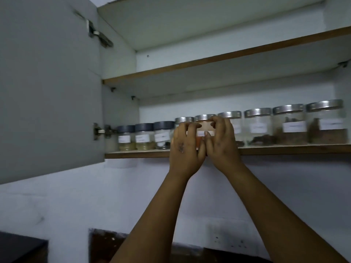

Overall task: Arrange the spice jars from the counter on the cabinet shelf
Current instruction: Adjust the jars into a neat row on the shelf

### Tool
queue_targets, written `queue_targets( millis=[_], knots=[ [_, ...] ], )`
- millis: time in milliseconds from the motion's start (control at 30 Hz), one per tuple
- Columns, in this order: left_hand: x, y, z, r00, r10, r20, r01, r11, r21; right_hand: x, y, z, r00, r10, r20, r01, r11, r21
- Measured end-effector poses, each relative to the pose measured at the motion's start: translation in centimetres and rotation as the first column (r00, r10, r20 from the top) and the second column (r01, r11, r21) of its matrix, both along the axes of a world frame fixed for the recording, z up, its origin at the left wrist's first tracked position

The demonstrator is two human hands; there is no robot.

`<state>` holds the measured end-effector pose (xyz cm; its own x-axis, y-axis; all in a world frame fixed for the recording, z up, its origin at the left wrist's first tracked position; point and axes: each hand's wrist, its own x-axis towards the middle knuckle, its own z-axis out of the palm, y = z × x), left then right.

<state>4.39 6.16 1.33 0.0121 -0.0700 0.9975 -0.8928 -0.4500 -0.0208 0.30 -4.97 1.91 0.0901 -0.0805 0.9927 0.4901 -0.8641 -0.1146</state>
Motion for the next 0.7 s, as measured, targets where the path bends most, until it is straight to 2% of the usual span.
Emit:
queue_targets(
  millis=[133,233,300,367,467,600,700],
  knots=[
    [4.1,8.6,1.8,0.996,0.074,0.041,-0.077,0.994,0.074,4.3,7.6,1.7,1.000,-0.010,-0.022,0.009,0.999,-0.053],
    [7.6,15.1,3.8,0.977,0.207,0.055,-0.214,0.961,0.175,7.2,11.9,3.3,0.997,-0.062,-0.040,0.056,0.988,-0.147],
    [10.0,19.0,6.1,0.954,0.298,-0.030,-0.285,0.934,0.215,9.3,14.0,5.0,0.990,-0.105,-0.098,0.084,0.976,-0.201],
    [12.4,21.9,9.2,0.913,0.387,-0.126,-0.339,0.895,0.291,11.3,15.5,7.3,0.954,-0.198,-0.224,0.136,0.955,-0.264],
    [15.6,23.5,13.3,0.834,0.532,-0.146,-0.415,0.780,0.469,13.8,17.1,10.8,0.807,-0.428,-0.406,0.245,0.870,-0.429],
    [19.0,22.2,15.1,0.730,0.664,-0.160,-0.381,0.590,0.711,15.9,18.7,13.6,0.551,-0.701,-0.453,0.338,0.683,-0.647],
    [21.0,20.9,15.0,0.718,0.669,-0.189,-0.359,0.589,0.724,17.2,19.6,14.3,0.430,-0.778,-0.458,0.322,0.606,-0.728]
  ],
)
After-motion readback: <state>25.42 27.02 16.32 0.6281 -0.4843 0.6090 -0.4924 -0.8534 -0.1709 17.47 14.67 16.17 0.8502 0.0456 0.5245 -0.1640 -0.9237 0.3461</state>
